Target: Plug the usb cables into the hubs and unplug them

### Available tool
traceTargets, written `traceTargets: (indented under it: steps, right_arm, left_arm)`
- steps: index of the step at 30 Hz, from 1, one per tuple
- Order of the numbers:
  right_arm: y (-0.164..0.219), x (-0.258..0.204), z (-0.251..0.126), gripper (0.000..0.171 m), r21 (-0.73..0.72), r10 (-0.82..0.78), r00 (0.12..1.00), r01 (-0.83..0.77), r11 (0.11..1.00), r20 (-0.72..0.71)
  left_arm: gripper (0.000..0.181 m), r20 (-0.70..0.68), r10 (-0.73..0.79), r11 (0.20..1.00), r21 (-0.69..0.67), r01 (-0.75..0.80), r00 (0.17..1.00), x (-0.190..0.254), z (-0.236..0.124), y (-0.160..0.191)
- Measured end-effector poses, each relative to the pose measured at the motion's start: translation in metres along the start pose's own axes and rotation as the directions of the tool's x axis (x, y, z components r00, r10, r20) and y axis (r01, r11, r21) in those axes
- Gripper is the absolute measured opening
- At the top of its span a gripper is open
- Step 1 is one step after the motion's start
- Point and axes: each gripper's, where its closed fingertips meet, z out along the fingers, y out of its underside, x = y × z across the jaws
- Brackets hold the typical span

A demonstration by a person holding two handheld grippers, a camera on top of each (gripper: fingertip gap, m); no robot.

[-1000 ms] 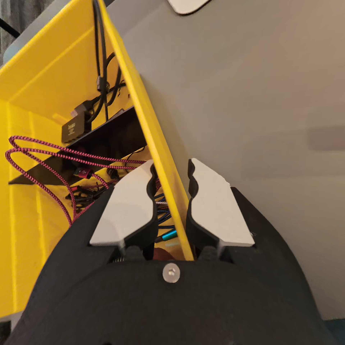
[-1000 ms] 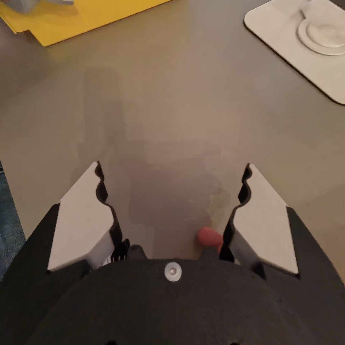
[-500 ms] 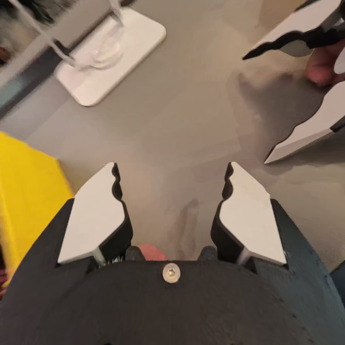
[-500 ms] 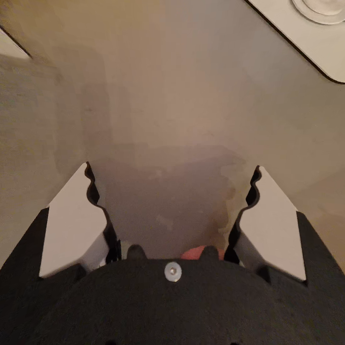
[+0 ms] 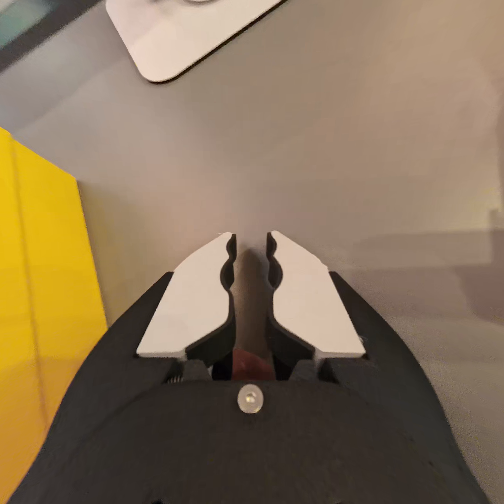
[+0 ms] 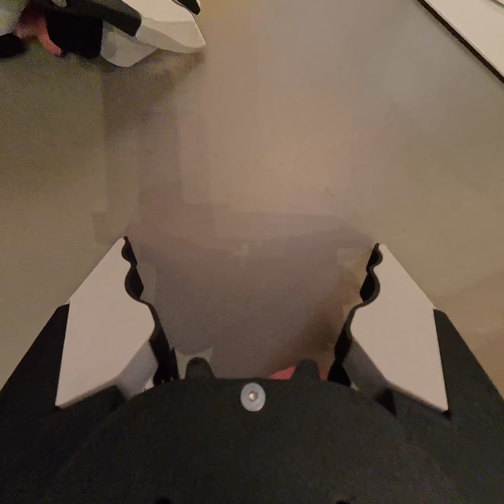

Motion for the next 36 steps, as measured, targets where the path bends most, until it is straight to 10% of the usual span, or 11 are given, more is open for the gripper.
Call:
traceTargets:
  steps: [6,13,24,27,36]
  right_arm:
    - [0.005,0.001,-0.003,0.16,-0.002,0.057,0.997,-0.057,0.998,-0.046]
    - [0.013,-0.002,-0.01,0.16,0.002,0.105,0.99,-0.105,0.994,-0.089]
    - [0.016,0.003,-0.013,0.16,0.002,0.142,0.983,-0.143,0.99,-0.117]
    - [0.011,0.01,-0.008,0.16,0.004,0.168,0.976,-0.169,0.986,-0.142]
    - [-0.008,0.03,0.01,0.16,0.001,0.142,0.983,-0.142,0.99,-0.116]
  left_arm:
    - [0.003,-0.214,-0.072,0.995,-0.083,0.055,0.974,0.017,-0.001,0.003]
    - [0.055,-0.359,-0.076,0.996,-0.076,0.052,0.93,0.032,-0.008,0.0]
    - [0.04,-0.272,0.039,0.998,-0.043,-0.053,0.961,0.012,0.0,0.002]
    - [0.091,-0.457,0.016,0.999,-0.027,-0.032,0.889,0.037,-0.01,0.001]
    - [0.098,-0.377,0.112,0.993,0.003,-0.12,0.919,0.037,0.002,-0.001]
